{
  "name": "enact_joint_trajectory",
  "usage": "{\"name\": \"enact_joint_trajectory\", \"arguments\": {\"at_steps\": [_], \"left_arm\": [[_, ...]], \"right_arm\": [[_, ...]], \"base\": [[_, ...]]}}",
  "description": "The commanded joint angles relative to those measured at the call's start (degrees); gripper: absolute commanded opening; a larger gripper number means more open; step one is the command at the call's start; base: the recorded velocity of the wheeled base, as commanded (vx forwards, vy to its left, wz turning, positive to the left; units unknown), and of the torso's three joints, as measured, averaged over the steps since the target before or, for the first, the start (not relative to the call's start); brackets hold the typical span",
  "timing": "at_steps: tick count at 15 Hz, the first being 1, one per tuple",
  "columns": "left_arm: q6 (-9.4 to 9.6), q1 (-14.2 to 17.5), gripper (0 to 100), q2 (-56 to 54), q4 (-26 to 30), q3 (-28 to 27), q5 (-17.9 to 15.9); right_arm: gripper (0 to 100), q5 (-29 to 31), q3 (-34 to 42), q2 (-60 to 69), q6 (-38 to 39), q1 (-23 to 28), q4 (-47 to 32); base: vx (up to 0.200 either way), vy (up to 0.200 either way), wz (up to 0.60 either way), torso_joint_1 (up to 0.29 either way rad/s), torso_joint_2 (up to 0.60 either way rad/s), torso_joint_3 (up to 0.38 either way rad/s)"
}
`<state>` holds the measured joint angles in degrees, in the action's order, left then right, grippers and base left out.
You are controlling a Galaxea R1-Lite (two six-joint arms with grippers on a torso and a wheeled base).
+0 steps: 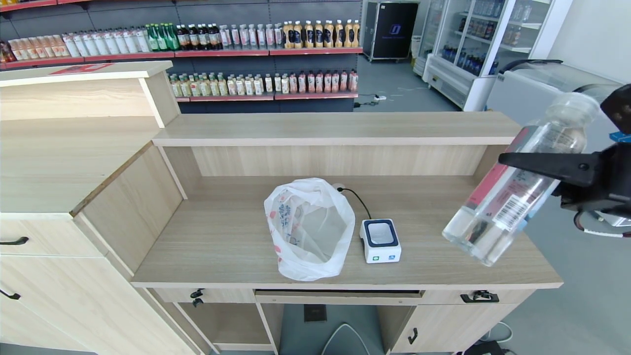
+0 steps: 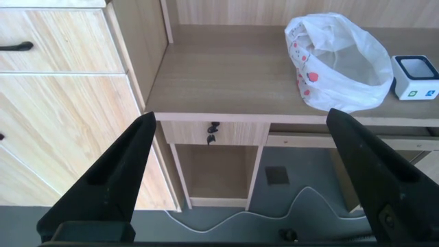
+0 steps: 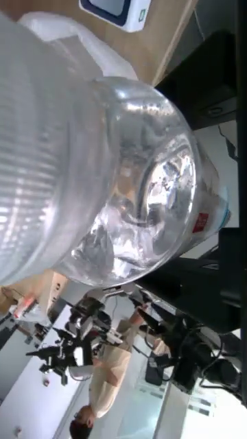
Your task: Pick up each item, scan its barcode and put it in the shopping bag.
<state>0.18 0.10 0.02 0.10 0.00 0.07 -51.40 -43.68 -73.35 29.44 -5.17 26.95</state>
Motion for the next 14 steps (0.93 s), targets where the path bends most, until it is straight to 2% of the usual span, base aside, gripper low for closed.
{"name": "enact_joint_trajectory", "arguments": {"at_steps": [1,3,9,14], "left_arm": [[-0.01,0.0,100,0.0,0.0,0.0,0.0],[-0.01,0.0,100,0.0,0.0,0.0,0.0],[-0.01,0.0,100,0.0,0.0,0.0,0.0],[-0.01,0.0,100,0.0,0.0,0.0,0.0]], "right_arm": [[0,-0.5,0.2,7.6,0.4,-5.0,-1.6],[0,-0.5,0.4,10.5,0.4,-7.5,-3.0],[0,-0.8,0.9,21.0,0.4,-7.6,-13.2],[0,-0.5,1.1,22.8,0.4,-7.4,-14.5]], "base": [[0.000,0.000,0.00,0.000,0.00,0.000],[0.000,0.000,0.00,0.000,0.00,0.000],[0.000,0.000,0.00,0.000,0.00,0.000],[0.000,0.000,0.00,0.000,0.00,0.000]]}}
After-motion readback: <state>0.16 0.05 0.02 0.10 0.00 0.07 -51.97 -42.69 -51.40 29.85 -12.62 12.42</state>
